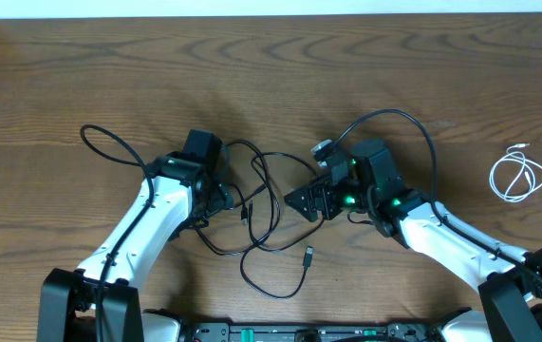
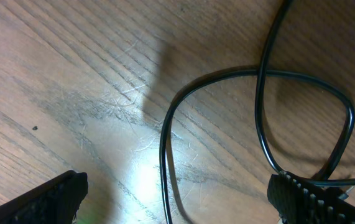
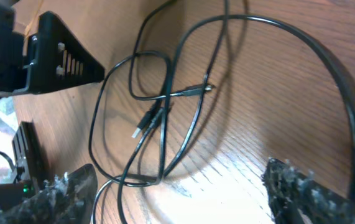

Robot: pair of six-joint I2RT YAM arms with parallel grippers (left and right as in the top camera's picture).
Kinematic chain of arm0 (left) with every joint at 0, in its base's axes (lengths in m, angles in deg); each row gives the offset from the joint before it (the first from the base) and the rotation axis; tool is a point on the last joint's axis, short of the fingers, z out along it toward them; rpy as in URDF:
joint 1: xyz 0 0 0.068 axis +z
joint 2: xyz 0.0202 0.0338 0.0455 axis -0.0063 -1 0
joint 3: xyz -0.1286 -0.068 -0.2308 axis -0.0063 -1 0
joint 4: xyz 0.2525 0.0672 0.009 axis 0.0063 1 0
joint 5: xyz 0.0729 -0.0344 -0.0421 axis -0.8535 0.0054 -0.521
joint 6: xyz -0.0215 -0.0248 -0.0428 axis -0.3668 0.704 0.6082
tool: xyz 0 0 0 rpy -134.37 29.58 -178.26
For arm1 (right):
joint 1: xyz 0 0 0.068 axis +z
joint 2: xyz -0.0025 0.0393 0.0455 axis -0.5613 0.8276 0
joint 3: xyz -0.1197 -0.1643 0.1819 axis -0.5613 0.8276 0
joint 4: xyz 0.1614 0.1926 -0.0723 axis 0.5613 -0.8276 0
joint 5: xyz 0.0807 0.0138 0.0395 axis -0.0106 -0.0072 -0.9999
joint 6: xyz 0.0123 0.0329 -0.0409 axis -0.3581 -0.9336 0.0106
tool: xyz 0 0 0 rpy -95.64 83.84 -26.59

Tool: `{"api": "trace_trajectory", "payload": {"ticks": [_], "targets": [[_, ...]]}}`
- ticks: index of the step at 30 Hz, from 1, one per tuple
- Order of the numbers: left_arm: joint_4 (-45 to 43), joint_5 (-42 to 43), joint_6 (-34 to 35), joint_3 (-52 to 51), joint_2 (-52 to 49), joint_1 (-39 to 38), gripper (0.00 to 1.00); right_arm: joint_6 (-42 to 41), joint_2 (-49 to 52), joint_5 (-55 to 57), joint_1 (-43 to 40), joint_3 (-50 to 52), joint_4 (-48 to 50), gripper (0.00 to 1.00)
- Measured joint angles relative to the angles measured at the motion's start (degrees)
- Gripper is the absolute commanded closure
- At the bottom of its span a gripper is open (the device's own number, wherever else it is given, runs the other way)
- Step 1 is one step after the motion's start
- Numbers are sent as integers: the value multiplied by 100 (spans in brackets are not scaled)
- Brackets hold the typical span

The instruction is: Untangle cables

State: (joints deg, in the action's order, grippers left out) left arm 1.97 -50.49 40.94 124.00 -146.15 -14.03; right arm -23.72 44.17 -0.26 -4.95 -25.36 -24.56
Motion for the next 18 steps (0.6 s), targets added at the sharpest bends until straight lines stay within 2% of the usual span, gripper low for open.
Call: {"api": "trace_trajectory", "payload": {"ticks": [3,6,8,10,18], "targets": [[0,0,0,0,0,0,2,2,0,-39,33,0,70,21],[0,0,0,0,0,0,2,-72,0,-85,35,0,181,31],[0,0,0,0,0,0,2,-107,0,-98,42,0,179,43],[0,0,-2,0,0,0,2,-153,0,-114,68,0,184,49],[0,0,-2,0,0,0,2,-13,127,-87,492,0,205,49]]}}
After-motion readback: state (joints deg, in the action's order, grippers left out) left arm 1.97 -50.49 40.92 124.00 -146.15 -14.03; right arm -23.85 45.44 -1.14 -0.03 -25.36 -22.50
